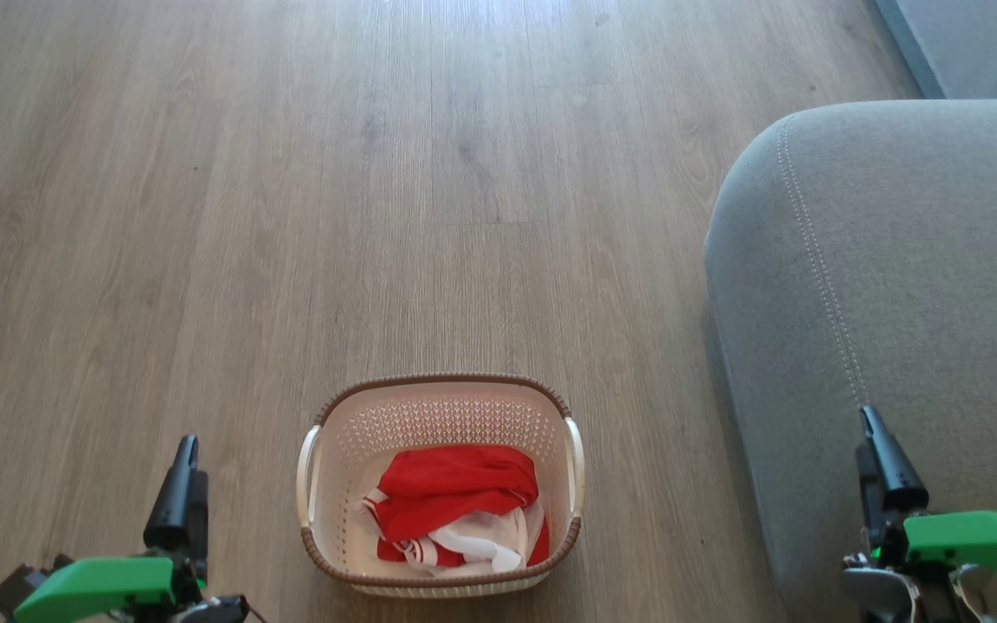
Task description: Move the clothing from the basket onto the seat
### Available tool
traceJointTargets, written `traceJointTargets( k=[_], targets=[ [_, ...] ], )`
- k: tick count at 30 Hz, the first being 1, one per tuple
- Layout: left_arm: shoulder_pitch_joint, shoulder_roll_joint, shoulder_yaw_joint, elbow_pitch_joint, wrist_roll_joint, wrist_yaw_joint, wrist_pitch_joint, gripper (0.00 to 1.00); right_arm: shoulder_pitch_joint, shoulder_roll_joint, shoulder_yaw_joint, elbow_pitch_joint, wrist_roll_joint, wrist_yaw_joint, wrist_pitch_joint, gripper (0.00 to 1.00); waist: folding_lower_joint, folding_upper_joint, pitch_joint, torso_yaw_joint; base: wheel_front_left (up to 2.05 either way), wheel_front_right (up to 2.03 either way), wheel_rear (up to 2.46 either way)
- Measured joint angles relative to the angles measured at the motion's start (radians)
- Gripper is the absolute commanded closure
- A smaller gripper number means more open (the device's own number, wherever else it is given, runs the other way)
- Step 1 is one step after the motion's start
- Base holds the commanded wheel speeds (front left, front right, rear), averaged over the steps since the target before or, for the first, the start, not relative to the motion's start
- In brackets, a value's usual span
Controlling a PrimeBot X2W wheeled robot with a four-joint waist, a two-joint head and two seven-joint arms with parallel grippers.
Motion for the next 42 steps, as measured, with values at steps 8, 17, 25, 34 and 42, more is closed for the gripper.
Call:
traceJointTargets(
  k=[8,17,25,34,42],
  targets=[
    [-0.020,0.000,0.028,-0.053,0.067,0.000,-0.019,0.00,-0.021,0.000,-0.008,-0.067,-0.121,0.000,-0.025,0.00,0.0000,0.0000,0.002,0.002,0.00,0.00,0.00],
    [-0.041,0.000,0.038,-0.119,0.161,-0.001,-0.046,0.00,-0.038,0.000,0.009,-0.146,-0.293,0.000,-0.051,0.00,0.0000,0.0000,0.010,0.010,0.00,0.00,0.00],
    [-0.058,0.000,0.061,-0.167,0.247,-0.001,-0.067,0.00,-0.049,0.000,0.040,-0.196,-0.434,0.000,-0.069,0.00,0.0000,0.0000,0.014,0.013,0.00,0.00,0.00],
    [-0.062,0.000,0.066,-0.253,0.379,-0.001,-0.090,0.00,-0.075,0.000,0.069,-0.254,-0.596,0.000,-0.099,0.00,0.0000,0.0000,0.018,0.016,0.00,0.00,0.00],
    [-0.075,0.001,0.036,-0.330,0.602,0.012,-0.119,0.00,-0.077,-0.001,0.103,-0.289,-0.752,0.000,-0.122,0.00,0.0000,0.0000,0.022,0.018,0.00,0.00,0.00]
  ],
)
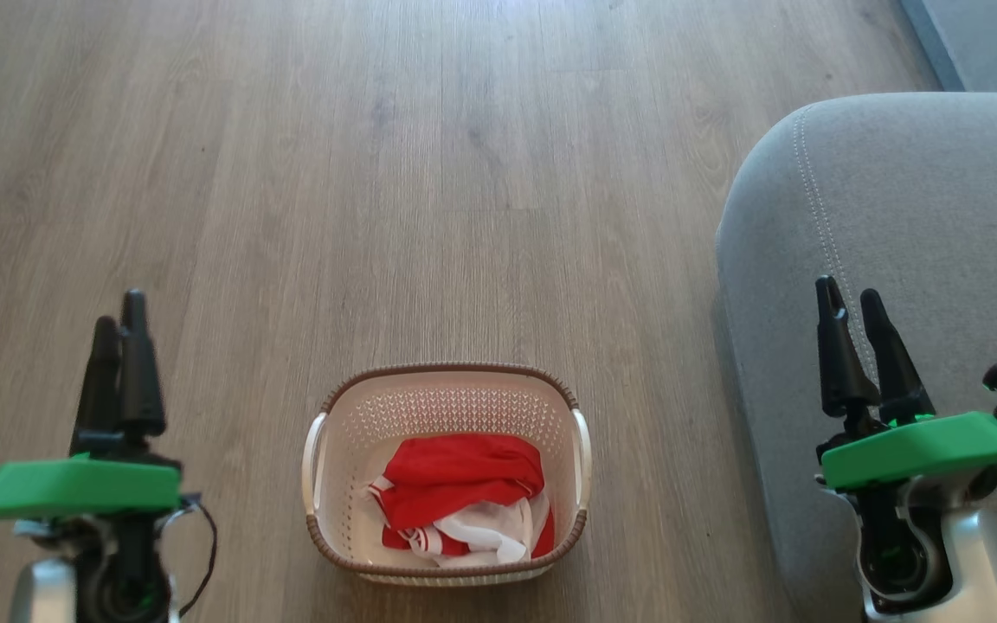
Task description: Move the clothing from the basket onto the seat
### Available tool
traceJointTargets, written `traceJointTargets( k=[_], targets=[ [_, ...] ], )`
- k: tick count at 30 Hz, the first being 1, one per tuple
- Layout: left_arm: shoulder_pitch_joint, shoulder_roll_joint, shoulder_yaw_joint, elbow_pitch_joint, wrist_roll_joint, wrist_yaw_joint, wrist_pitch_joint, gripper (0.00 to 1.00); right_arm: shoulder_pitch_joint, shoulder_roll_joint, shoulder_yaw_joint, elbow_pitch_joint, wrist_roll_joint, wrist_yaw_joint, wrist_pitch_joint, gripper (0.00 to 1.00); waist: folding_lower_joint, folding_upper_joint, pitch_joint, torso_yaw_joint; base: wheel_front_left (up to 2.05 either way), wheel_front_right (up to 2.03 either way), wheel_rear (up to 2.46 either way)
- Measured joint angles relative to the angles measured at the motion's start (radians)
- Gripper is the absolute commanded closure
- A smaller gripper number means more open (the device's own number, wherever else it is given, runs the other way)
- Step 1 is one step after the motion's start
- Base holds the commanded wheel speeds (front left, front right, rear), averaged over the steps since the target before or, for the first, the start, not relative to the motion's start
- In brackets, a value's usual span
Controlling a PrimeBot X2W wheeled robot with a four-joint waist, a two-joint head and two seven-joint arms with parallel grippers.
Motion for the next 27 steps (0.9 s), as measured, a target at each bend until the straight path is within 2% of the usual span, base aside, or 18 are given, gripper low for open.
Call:
traceJointTargets(
  k=[12,14,21,27],
  targets=[
    [0.001,0.009,-0.208,-0.055,0.371,0.164,-0.032,0.00,-0.021,-0.001,0.040,-0.034,-0.198,0.000,-0.037,0.00,0.0000,0.0000,0.004,0.002,0.00,0.00,0.00],
    [0.000,0.034,-0.257,-0.055,0.414,0.196,-0.039,0.00,-0.021,-0.001,0.046,-0.034,-0.230,0.000,-0.040,0.00,0.0000,0.0000,0.004,0.002,0.00,0.00,0.00],
    [-0.002,0.130,-0.445,-0.030,0.521,0.358,-0.058,0.00,-0.021,-0.001,0.068,-0.030,-0.329,0.000,-0.061,0.00,0.0000,0.0000,0.003,0.001,0.00,0.00,0.00],
    [-0.040,0.180,-0.574,-0.008,0.557,0.458,-0.076,0.00,-0.020,-0.002,0.074,0.023,-0.430,0.000,-0.077,0.00,0.0000,0.0000,0.000,0.000,0.00,0.00,0.00]
  ],
)
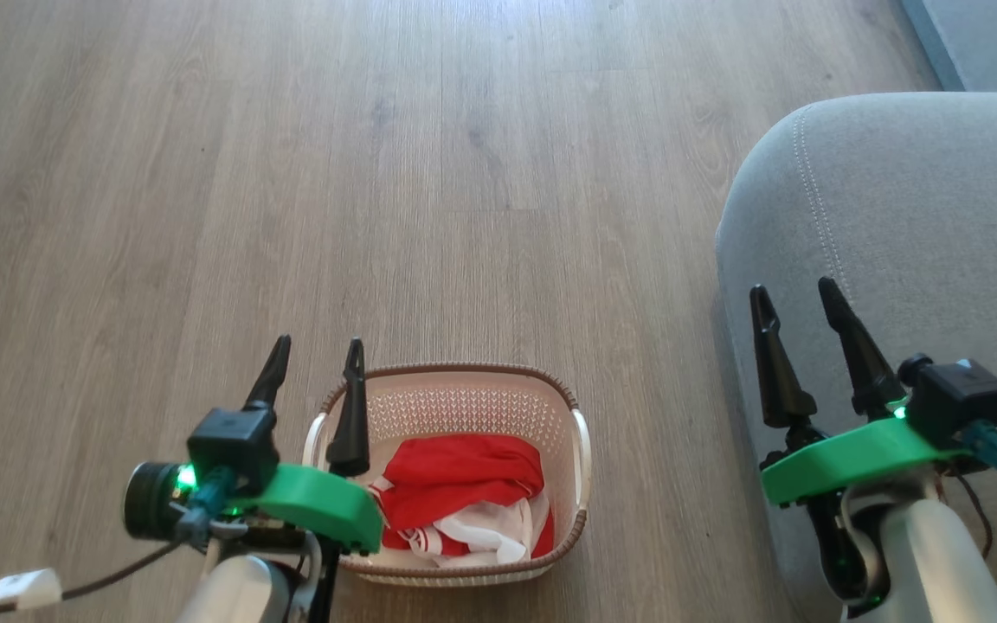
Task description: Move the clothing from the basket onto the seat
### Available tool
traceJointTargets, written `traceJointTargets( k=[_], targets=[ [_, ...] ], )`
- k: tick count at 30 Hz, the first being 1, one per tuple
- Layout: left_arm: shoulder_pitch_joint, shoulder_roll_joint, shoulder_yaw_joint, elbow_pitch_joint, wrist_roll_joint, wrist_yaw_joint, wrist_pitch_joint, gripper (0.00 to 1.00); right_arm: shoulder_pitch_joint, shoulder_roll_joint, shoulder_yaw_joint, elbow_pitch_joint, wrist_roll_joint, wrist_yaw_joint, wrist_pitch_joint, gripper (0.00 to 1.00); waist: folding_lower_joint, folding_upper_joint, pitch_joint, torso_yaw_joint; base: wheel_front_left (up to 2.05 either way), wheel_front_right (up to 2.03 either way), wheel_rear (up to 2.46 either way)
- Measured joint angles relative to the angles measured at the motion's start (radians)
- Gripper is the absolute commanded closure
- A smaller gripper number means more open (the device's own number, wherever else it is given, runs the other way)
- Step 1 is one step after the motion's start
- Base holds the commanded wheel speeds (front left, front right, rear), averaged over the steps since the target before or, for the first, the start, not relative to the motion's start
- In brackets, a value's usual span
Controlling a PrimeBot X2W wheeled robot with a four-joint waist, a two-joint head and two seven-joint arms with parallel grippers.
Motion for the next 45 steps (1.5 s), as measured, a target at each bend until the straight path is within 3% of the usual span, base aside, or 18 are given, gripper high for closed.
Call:
traceJointTargets(
  k=[7,15,18,24,25,36,40,45],
  targets=[
    [-0.011,0.017,-0.053,0.017,0.033,0.049,-0.017,0.00,0.000,0.000,0.026,0.039,-0.053,0.000,-0.021,0.00,0.0000,0.0000,-0.005,0.001,0.00,0.00,0.00],
    [-0.019,0.002,-0.016,-0.061,0.116,0.094,-0.041,0.00,-0.003,-0.001,0.048,0.025,-0.148,0.000,-0.045,0.00,0.0000,0.0000,-0.004,0.001,0.00,0.00,0.00],
    [-0.019,-0.018,0.016,-0.085,0.129,0.091,-0.053,0.00,-0.011,-0.001,0.050,0.021,-0.178,0.000,-0.051,0.00,0.0000,0.0000,-0.002,0.000,0.00,0.00,0.00],
    [-0.001,-0.079,0.100,-0.075,0.156,-0.019,-0.070,0.00,-0.021,-0.001,0.046,0.024,-0.196,0.000,-0.072,0.00,0.0000,0.0000,-0.003,0.000,0.00,0.00,0.00],
    [-0.001,-0.079,0.100,-0.075,0.156,-0.019,-0.070,0.00,-0.021,-0.001,0.046,0.024,-0.196,0.000,-0.072,0.00,0.0000,0.0000,-0.003,0.000,0.00,0.00,0.00],
    [0.043,-0.152,0.222,0.077,0.237,-0.249,-0.091,0.00,-0.021,-0.004,0.015,0.163,-0.216,0.000,-0.094,0.00,0.0000,0.0000,-0.005,-0.003,0.00,0.00,0.00],
    [0.045,-0.156,0.245,0.128,0.244,-0.284,-0.091,0.00,-0.021,-0.004,0.016,0.199,-0.216,0.000,-0.094,0.00,0.0000,0.0000,-0.005,-0.004,0.00,0.00,0.00],
    [0.045,-0.158,0.247,0.136,0.239,-0.295,-0.091,0.00,-0.023,-0.004,0.017,0.212,-0.216,0.000,-0.094,0.00,0.0000,0.0000,-0.003,-0.007,0.00,0.00,0.00]
  ],
)
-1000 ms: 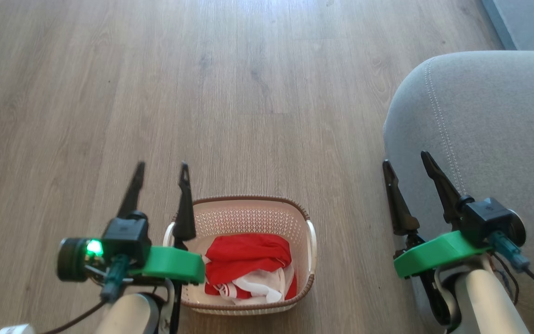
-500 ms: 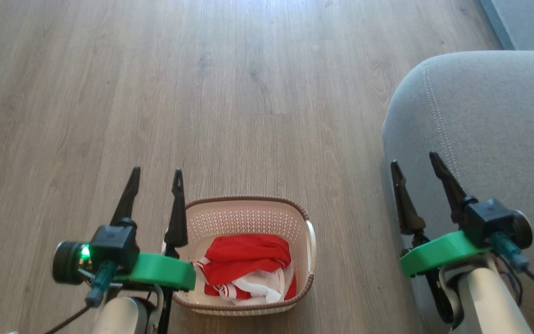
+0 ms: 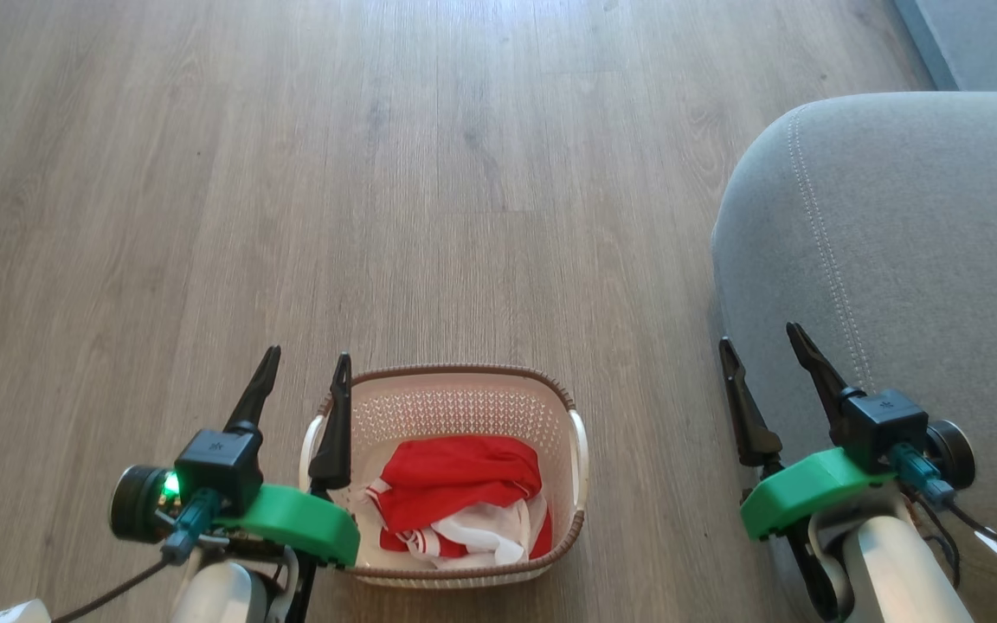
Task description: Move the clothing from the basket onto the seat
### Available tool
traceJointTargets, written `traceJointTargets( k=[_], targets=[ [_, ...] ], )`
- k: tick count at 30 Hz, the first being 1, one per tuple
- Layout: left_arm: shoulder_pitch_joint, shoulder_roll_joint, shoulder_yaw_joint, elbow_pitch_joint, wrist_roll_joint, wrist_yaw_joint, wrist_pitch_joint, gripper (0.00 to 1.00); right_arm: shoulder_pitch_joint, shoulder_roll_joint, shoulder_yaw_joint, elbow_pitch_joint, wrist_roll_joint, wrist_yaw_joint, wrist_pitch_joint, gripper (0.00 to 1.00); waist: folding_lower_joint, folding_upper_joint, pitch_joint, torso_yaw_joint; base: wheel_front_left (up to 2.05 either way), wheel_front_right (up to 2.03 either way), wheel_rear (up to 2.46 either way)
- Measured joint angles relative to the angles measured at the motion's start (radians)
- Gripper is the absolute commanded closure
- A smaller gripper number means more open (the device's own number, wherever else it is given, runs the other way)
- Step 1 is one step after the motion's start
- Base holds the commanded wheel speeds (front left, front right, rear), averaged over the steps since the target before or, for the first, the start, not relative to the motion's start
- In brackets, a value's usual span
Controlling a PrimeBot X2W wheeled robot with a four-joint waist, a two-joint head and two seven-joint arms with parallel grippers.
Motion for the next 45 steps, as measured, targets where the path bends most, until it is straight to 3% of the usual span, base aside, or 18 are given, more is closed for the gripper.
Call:
traceJointTargets(
  k=[16,21,26,36,45],
  targets=[
    [-0.001,-0.002,-0.007,0.038,-0.009,-0.002,0.000,0.00,-0.019,0.000,-0.002,0.024,-0.002,0.000,0.000,0.00,0.0000,0.0000,0.022,-0.013,0.00,0.00,0.00],
    [-0.006,-0.003,-0.017,0.111,0.028,-0.028,0.000,0.00,-0.024,0.000,-0.021,0.051,-0.020,0.000,0.000,0.00,0.0000,0.0000,0.066,-0.031,0.00,0.00,0.00],
    [-0.044,-0.001,-0.043,0.199,0.080,-0.082,0.000,0.00,-0.058,0.000,-0.026,0.066,-0.027,0.000,0.000,0.00,0.0000,0.0000,0.142,-0.057,0.00,0.00,0.00],
    [-0.250,0.091,-0.153,0.370,0.191,-0.142,0.000,0.00,-0.106,0.000,-0.024,0.056,-0.021,0.000,0.000,0.00,0.0003,0.0000,0.371,-0.128,0.00,0.00,0.00],
    [-0.480,0.207,-0.270,0.546,0.263,-0.155,0.000,0.00,-0.136,0.000,0.021,0.027,0.055,0.000,0.000,0.00,0.0002,-0.0001,0.590,-0.216,0.00,0.00,0.00]
  ],
)
